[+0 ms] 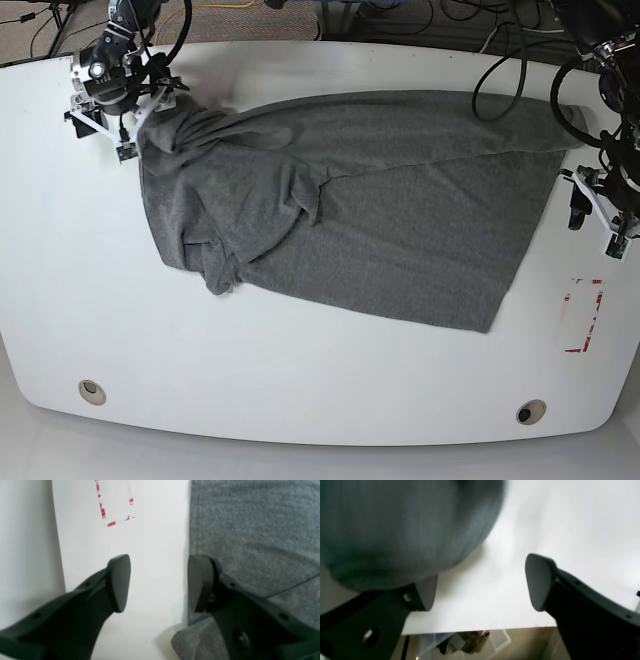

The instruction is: Layout the t-shirt on the table in an organized manner, then fold the t-shirt properly

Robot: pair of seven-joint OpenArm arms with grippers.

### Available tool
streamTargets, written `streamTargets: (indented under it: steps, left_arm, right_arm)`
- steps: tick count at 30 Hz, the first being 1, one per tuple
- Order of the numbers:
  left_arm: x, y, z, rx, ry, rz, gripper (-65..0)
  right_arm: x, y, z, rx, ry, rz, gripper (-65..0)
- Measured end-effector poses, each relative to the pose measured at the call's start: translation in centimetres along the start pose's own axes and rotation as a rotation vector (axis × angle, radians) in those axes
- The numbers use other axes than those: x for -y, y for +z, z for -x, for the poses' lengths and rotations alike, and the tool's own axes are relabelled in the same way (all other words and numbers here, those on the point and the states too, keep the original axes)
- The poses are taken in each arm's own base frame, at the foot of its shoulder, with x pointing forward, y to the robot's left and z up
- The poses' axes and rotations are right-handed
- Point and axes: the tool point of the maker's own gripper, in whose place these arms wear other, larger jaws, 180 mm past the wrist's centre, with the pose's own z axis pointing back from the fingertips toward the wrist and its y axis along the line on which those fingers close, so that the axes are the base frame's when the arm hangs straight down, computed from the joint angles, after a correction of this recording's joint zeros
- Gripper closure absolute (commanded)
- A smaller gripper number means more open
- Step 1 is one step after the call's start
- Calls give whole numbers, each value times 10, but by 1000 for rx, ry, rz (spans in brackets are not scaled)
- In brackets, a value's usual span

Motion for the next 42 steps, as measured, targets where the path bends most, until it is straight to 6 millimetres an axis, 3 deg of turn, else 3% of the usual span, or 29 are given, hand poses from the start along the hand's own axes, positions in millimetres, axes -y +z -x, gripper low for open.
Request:
streamTargets:
  steps: [11,23,26,30,35,42]
  left_arm:
    - [11,-4,-2,-5,-23,28,-332]
    - [11,-6,-9,12,-25,30,-332]
    - [8,-6,-17,33,-24,24,-332]
    - [8,-6,-18,37,-24,25,-332]
    - [7,-6,-18,36,-24,22,-332]
    - [-2,-15,-41,94,9,25,-332]
  right_arm:
    - [55,10,-43,111,24,123,-510]
    - [102,21,-39,43,105,275,-512]
    - [103,22,-43,55,103,280,-512]
    - [104,24,-65,122,72,285,-512]
    - [83,12,-92,188,-7,213,-510]
    - [55,-14,-116,221,-87,100,-510]
